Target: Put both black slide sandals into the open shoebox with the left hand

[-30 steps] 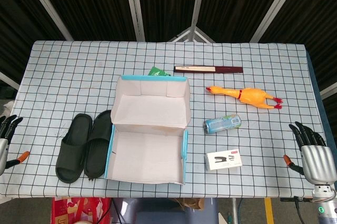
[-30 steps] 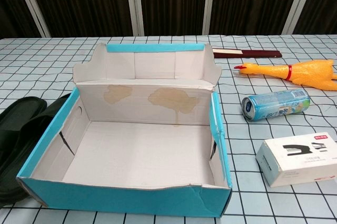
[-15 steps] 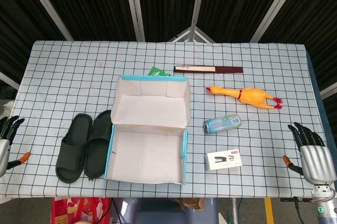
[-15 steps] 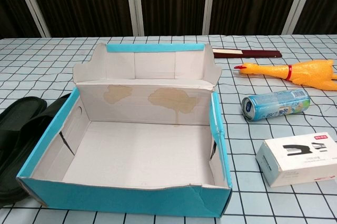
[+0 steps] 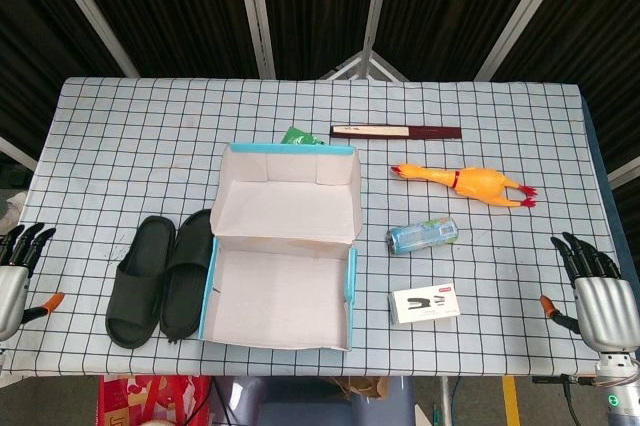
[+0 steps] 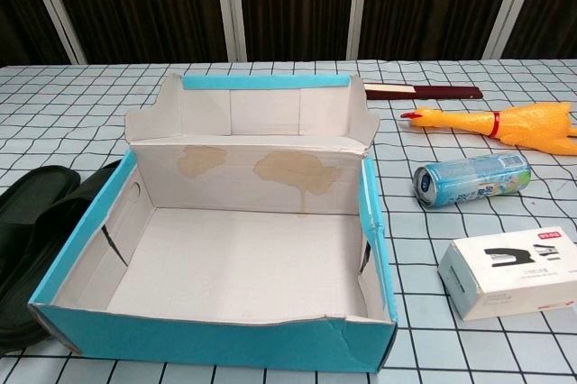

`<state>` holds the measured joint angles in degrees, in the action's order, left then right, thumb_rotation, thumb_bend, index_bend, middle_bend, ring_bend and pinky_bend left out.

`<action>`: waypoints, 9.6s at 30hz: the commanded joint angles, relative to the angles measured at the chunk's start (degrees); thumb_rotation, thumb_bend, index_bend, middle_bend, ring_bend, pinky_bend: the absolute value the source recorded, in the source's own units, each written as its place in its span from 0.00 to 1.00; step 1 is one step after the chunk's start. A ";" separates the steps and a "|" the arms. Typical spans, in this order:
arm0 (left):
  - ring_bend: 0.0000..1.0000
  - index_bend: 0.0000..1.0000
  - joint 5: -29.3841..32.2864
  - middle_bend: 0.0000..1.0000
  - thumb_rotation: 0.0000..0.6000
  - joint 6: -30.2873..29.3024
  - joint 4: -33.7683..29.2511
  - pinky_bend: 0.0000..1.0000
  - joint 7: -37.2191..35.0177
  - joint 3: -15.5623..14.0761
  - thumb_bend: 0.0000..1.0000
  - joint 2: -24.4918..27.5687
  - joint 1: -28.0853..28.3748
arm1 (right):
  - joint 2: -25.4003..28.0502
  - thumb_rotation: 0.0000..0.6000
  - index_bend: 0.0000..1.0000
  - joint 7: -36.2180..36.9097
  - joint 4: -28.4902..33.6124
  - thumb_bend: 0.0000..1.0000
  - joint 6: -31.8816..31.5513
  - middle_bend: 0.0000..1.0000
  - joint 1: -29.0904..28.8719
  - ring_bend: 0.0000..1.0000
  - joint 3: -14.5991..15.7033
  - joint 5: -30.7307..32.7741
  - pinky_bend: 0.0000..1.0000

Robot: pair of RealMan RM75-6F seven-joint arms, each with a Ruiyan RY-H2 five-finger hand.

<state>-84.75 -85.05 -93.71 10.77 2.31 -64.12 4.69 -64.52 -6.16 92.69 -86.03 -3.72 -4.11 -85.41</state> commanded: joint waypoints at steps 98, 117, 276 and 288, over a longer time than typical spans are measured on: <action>0.07 0.36 -3.20 0.32 1.00 11.09 8.08 0.16 12.24 -6.65 0.33 -11.21 5.75 | 1.23 1.00 0.14 1.17 1.26 0.25 -0.19 0.12 0.76 0.16 0.03 0.19 0.20; 0.08 0.48 -1.57 0.45 1.00 10.64 7.40 0.16 14.42 -5.88 0.54 -10.99 5.41 | 1.60 1.00 0.14 2.47 1.24 0.25 0.22 0.12 0.66 0.17 0.11 0.18 0.20; 0.15 0.57 -39.74 0.54 1.00 34.26 10.68 0.23 45.73 -4.83 0.60 -13.71 39.66 | 3.04 1.00 0.14 9.51 0.37 0.25 -0.01 0.12 1.28 0.17 -0.05 0.19 0.20; 0.15 0.56 -37.61 0.53 1.00 37.18 9.76 0.23 44.23 -5.80 0.60 -13.57 40.68 | 3.07 1.00 0.14 9.64 0.42 0.25 -0.09 0.12 1.35 0.17 -0.10 0.29 0.20</action>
<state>-122.35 -47.89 -83.98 54.98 -3.46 -77.68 45.33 -61.45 3.48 93.10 -86.11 -2.36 -4.21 -85.11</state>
